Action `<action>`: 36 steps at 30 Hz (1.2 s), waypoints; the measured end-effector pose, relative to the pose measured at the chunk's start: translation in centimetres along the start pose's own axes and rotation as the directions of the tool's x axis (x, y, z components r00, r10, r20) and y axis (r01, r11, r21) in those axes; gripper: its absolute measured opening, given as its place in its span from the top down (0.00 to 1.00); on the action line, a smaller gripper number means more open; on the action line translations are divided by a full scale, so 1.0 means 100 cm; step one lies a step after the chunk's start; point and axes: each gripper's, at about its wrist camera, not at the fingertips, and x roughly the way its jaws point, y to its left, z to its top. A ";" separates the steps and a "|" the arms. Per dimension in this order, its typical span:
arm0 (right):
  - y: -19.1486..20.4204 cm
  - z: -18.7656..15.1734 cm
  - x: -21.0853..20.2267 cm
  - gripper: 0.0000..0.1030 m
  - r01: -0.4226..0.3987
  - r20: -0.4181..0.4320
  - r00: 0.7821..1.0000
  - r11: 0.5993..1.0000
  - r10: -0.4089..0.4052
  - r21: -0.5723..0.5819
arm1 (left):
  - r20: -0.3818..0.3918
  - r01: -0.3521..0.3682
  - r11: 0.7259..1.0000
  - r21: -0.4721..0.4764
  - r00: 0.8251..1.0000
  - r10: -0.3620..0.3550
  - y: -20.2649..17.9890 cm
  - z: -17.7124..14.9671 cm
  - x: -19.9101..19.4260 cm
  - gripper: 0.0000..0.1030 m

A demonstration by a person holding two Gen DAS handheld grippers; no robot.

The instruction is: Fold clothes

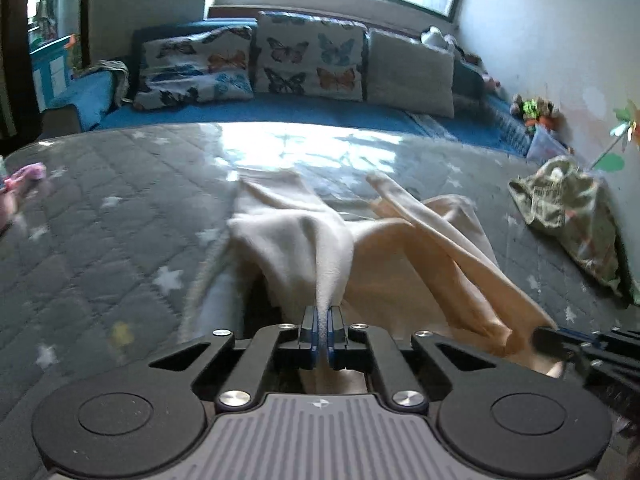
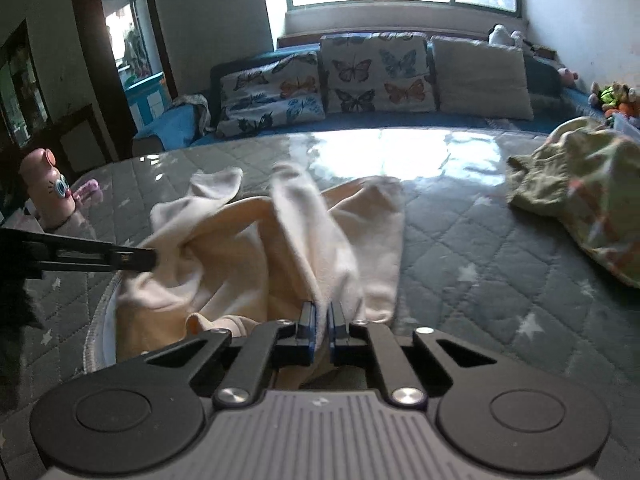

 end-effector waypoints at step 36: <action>0.076 -0.005 0.018 0.69 -0.167 -0.078 0.985 0.954 0.153 -0.250 | 0.061 0.031 0.980 0.198 0.997 -0.044 -0.005 -0.022 -0.032 0.57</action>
